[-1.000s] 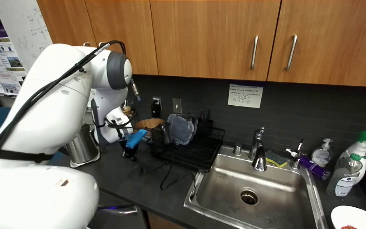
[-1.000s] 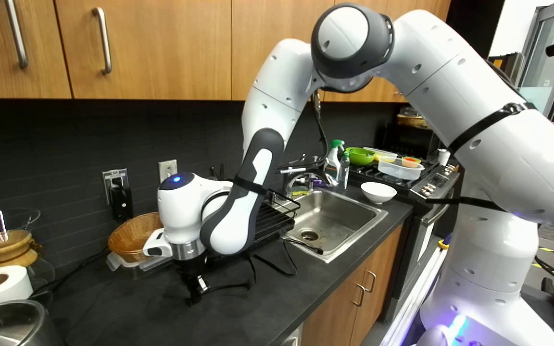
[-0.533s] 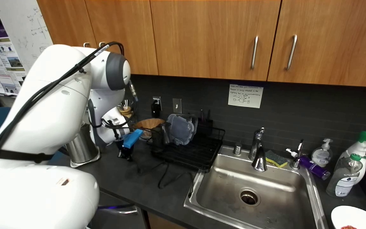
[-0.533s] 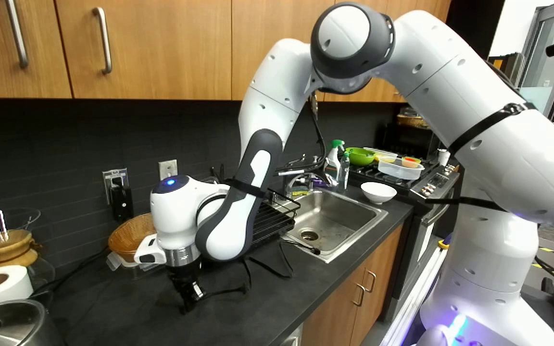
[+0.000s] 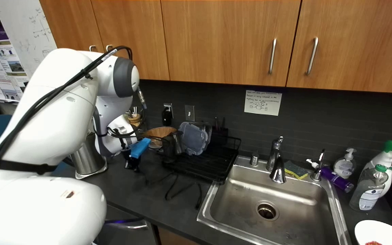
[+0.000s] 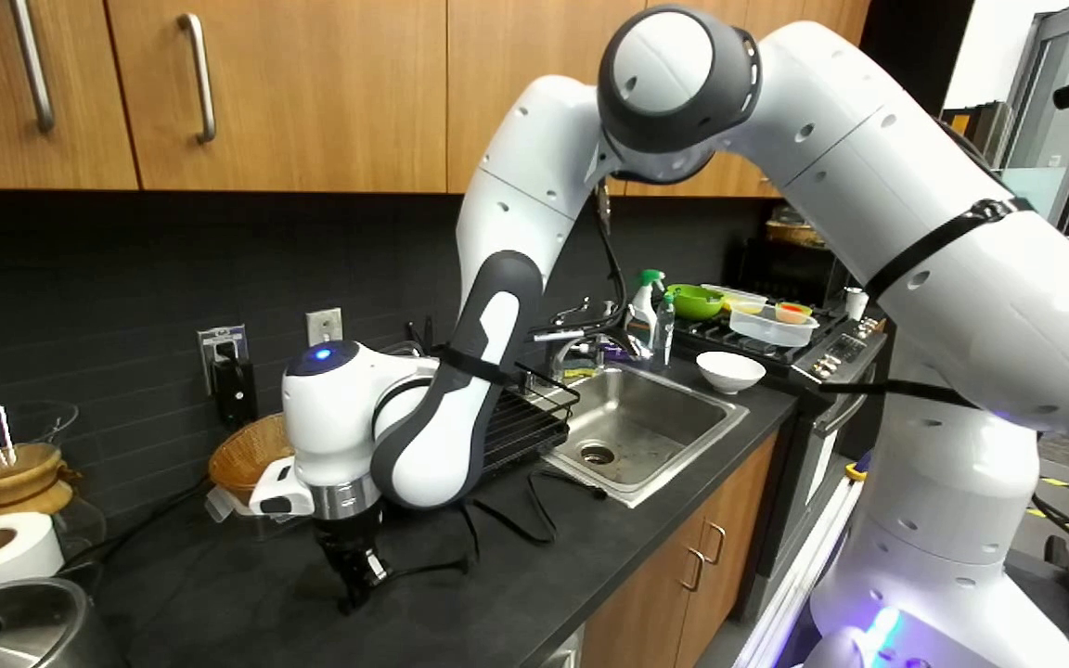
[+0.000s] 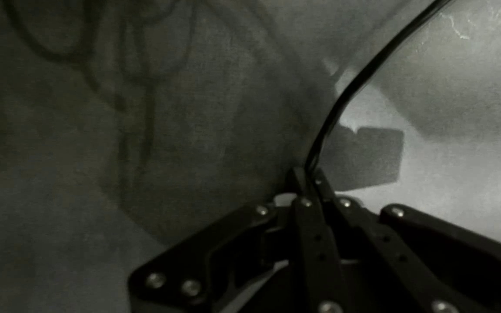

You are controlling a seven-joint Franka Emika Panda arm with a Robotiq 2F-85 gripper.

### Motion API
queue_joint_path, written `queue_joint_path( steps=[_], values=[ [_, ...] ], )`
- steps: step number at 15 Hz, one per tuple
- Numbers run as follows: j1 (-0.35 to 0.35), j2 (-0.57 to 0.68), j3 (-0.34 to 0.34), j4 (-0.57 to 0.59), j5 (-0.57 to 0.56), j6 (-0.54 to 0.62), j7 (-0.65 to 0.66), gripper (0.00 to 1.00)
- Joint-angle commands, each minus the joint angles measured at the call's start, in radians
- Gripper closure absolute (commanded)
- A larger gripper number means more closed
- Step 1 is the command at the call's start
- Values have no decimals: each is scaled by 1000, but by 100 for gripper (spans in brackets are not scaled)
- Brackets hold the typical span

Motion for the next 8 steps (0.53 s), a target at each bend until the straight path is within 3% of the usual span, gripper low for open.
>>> queue_joint_path(
  steps=[1, 8],
  values=[
    [13, 30, 0, 23, 3, 2, -25, 99],
    [29, 29, 1, 23, -1, 6, -27, 99]
  ],
)
